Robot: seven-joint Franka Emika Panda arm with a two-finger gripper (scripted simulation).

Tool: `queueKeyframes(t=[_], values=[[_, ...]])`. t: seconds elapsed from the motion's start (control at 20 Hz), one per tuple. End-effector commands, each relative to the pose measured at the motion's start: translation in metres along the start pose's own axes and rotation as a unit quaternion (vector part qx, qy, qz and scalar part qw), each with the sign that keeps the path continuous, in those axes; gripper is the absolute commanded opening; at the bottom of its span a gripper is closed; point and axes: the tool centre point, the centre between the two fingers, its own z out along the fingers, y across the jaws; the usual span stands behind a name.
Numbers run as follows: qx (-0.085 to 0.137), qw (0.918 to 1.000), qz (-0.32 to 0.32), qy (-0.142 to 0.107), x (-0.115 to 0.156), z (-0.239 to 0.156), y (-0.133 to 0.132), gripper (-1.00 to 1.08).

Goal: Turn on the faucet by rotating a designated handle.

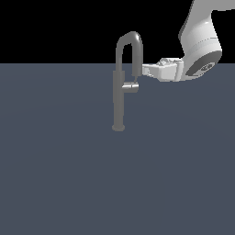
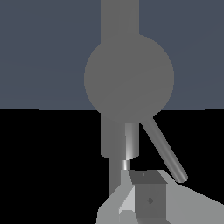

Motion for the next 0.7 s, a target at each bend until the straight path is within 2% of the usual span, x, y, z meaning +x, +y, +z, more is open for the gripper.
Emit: queueKeyframes(t=[0.0,0.05,0.65], values=[[-0.003,1.0000,0.003,-0.002,0.001,0.000,0.006,-1.00],[0.000,1.0000,0.000,0.000,0.000,0.000,0.002,-1.00],[-0.002,1.0000,0.002,-0.002,0.016,0.000,0.032,-1.00]])
